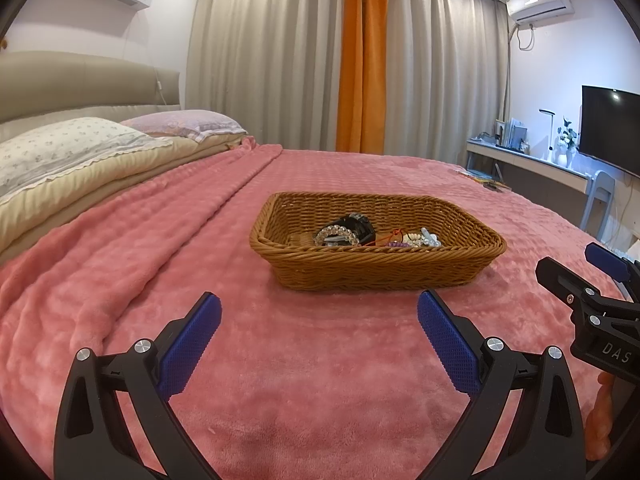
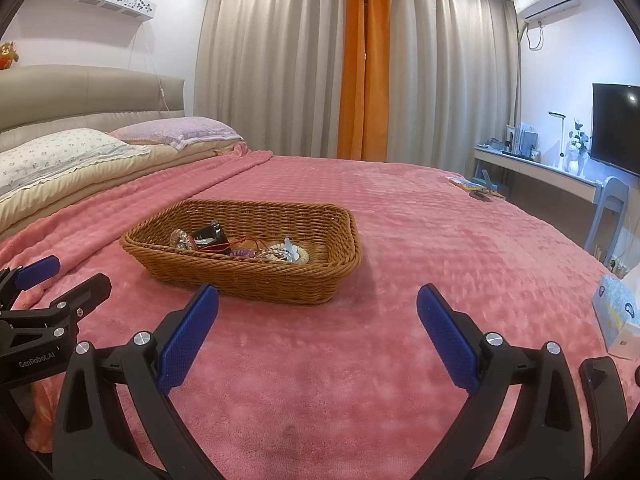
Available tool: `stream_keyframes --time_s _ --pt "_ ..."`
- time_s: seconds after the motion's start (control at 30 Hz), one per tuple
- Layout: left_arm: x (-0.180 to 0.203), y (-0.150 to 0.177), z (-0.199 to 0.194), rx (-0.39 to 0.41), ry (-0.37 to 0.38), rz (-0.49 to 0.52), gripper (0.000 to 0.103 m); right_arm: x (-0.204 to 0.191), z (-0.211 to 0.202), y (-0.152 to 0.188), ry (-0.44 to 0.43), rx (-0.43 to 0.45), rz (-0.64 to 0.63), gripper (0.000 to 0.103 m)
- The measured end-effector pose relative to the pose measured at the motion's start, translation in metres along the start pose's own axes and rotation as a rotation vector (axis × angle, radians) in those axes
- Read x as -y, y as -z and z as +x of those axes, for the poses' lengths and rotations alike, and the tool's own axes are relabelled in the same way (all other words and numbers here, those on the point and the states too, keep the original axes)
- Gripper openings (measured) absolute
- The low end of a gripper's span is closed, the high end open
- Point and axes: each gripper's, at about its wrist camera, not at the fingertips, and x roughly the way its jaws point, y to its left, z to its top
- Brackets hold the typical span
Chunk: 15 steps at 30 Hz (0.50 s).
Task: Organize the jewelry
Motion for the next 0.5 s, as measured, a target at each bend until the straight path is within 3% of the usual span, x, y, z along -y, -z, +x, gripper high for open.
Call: stream_keyframes --time_s 0.5 --pt "0.0004 -0.0009 0.0004 -0.001 0.001 0.000 0.095 -0.0006 0.0014 0.0005 0.001 -0.010 -0.002 0.095"
